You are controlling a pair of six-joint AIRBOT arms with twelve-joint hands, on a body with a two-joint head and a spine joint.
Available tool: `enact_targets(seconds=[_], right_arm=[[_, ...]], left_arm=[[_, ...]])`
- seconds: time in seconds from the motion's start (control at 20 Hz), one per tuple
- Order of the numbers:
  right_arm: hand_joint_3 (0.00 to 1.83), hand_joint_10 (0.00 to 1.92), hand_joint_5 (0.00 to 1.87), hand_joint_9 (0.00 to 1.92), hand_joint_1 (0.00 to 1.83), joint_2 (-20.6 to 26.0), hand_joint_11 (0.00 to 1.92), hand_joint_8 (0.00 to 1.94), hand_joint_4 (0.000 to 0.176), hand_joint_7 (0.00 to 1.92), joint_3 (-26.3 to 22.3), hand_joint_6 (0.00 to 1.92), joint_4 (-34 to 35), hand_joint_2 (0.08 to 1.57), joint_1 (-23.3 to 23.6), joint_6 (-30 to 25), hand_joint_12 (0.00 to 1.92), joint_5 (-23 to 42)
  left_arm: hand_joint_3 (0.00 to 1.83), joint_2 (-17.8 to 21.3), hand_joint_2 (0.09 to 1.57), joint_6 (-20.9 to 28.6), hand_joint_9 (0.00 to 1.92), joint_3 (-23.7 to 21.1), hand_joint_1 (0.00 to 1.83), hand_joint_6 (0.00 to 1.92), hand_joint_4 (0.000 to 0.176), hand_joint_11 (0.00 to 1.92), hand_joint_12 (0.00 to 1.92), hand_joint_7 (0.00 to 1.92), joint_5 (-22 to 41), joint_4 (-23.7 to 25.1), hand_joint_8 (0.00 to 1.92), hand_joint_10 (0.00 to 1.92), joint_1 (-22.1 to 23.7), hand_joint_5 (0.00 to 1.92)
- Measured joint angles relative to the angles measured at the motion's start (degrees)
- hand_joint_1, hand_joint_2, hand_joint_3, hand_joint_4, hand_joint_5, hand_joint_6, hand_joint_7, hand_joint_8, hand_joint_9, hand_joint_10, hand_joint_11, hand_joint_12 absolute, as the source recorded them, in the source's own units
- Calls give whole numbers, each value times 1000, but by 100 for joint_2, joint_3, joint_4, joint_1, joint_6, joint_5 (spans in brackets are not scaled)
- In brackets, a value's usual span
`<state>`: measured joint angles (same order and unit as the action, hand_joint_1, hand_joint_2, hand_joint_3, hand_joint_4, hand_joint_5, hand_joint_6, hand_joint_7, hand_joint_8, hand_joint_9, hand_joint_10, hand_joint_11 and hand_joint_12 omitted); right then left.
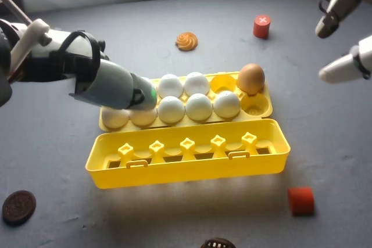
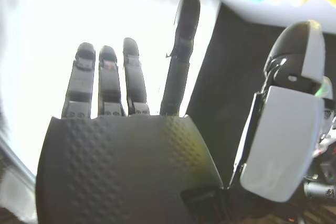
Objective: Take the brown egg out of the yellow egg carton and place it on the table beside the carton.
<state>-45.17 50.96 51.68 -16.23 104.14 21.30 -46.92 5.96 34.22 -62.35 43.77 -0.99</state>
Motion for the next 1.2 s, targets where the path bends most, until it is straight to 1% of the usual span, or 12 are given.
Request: enact_targets(seconds=[0.05,0.1,0.15,0.2,0.25,0.4,0.65,0.7,0.8,0.95,1.0,1.2], right_arm=[[9,0,930,0,640,-251,0,0,121,3,254,0,11,771,-4,-7,0,9],[11,0,925,0,650,-442,0,0,107,0,459,1,-103,779,-11,-208,0,26],[17,0,927,0,623,-529,0,0,116,0,570,2,-439,796,-79,-533,0,85],[15,0,934,0,636,-671,0,0,99,0,675,5,-885,798,-162,-828,0,205],[14,0,937,0,625,-791,0,0,107,0,745,6,-1036,800,-195,-962,0,243],[11,0,925,0,634,-1093,0,0,90,0,938,2,-1279,803,-385,-1327,0,278],[7,0,949,0,622,-1519,0,0,117,0,1364,5,-2151,800,-688,-2068,0,426],[7,0,947,0,608,-1637,0,0,139,0,1530,4,-2179,804,-688,-2135,0,487],[5,0,969,0,664,-1921,0,0,113,0,1897,11,-2378,805,-688,-2330,0,535],[1,0,967,0,698,-2107,0,0,112,0,2127,8,-2562,799,-688,-2468,0,535],[7,0,952,0,624,-2218,0,11,153,33,2249,1,-2603,815,-719,-2472,0,538],[7,0,969,0,637,-2328,0,0,139,0,2295,5,-2863,820,-898,-2562,0,426]], left_arm=[[12,0,1176,0,0,0,0,10,0,0,0,17,13,116,7,0,0,49],[11,0,1177,2,2,0,0,12,0,0,0,26,20,131,10,1,0,57],[13,0,1183,17,3,0,0,12,0,0,0,31,20,116,11,1,0,59],[11,0,1180,22,9,0,0,17,0,1,0,38,20,76,13,3,0,75],[12,0,1185,22,8,0,0,16,0,0,0,42,17,74,13,3,0,76],[10,0,1187,28,13,0,0,14,0,4,2,48,24,-9,12,4,0,81],[9,0,1191,28,18,0,0,7,0,5,3,51,22,-149,6,3,-2,79],[8,0,1192,31,11,0,0,2,0,0,1,43,26,-195,2,0,-2,70],[3,0,1185,31,4,0,0,2,0,5,2,34,13,-177,1,1,-2,69],[4,0,1188,31,0,0,0,0,0,0,0,17,17,-181,0,0,-2,57],[5,0,1190,31,0,0,0,0,0,0,0,7,24,-181,0,0,-2,52],[3,0,1189,31,0,0,0,2,0,0,0,18,17,-179,5,0,-2,56]])
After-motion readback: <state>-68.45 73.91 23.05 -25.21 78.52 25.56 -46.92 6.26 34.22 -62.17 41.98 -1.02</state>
